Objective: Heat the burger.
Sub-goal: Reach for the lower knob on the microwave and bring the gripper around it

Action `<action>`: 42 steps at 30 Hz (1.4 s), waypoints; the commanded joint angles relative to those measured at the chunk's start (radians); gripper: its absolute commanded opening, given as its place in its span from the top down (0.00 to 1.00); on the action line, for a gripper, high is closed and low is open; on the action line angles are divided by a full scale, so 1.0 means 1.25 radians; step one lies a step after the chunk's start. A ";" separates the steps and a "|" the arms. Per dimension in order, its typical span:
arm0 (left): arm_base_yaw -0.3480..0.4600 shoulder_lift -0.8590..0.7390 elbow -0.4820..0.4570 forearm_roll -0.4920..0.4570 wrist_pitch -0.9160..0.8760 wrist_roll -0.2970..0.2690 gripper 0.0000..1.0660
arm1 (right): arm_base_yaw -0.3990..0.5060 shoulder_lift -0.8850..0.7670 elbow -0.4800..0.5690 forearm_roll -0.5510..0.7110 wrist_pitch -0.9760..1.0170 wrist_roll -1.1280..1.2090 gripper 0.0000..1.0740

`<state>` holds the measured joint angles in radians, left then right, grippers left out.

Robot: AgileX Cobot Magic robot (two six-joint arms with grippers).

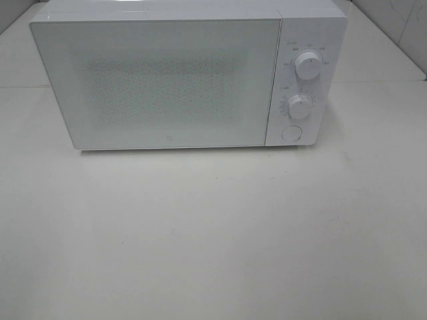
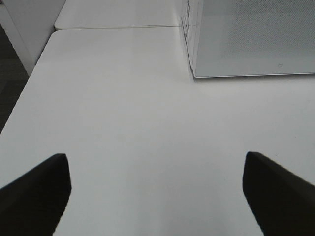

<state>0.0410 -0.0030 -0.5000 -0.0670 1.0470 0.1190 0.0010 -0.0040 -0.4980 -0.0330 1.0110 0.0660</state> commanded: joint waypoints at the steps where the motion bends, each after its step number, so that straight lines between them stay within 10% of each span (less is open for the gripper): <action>1: 0.002 -0.020 0.002 -0.003 -0.008 0.002 0.16 | 0.001 -0.022 0.001 -0.001 -0.006 0.003 0.31; 19: 0.002 -0.020 0.002 -0.003 -0.008 0.002 0.16 | 0.001 0.026 -0.018 -0.002 -0.030 -0.016 0.24; 42: 0.002 -0.020 0.002 -0.003 -0.008 0.002 0.16 | 0.001 0.391 -0.023 -0.029 -0.430 -0.016 0.29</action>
<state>0.0410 -0.0030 -0.5000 -0.0670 1.0470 0.1220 0.0010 0.4430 -0.5220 -0.0470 0.5430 0.0590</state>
